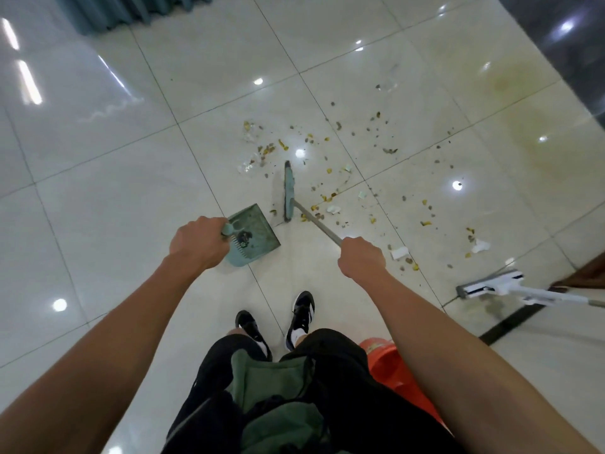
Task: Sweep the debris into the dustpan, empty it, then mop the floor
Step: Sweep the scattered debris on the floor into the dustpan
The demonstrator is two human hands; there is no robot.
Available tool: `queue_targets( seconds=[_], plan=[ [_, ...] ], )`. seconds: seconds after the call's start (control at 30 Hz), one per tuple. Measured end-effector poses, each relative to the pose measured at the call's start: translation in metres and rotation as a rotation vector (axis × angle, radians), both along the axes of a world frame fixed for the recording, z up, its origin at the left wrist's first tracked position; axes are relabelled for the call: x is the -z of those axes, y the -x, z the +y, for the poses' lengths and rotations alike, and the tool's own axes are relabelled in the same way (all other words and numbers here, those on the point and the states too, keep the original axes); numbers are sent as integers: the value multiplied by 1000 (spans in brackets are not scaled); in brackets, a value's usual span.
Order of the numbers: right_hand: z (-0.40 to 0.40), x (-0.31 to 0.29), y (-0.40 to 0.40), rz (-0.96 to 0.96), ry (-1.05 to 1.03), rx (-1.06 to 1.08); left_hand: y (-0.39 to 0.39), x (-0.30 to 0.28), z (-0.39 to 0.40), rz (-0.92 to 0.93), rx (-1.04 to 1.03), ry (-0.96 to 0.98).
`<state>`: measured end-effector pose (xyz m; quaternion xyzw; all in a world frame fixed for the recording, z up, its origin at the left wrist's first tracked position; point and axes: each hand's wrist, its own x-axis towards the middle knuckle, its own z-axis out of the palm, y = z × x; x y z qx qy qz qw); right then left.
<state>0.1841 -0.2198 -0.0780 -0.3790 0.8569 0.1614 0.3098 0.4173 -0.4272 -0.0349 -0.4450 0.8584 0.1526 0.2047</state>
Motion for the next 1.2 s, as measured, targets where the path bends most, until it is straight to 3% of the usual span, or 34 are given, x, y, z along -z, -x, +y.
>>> queue_targets(
  seconds=[0.23,0.43,0.7,0.93,1.2],
  plan=[
    [-87,8,-21,-124,98,26,-39,-8,-68,6,-141,46],
    [-218,25,-63,-244,188,83,-78,-1,-162,-38,-179,50],
    [-362,58,-102,-353,126,190,-134,23,-272,-46,-160,6],
    [-371,68,-108,-272,-36,180,-130,25,-323,-42,-129,-32],
    [-315,49,-80,-172,-94,257,-77,19,-301,-60,10,-37]
  ],
)
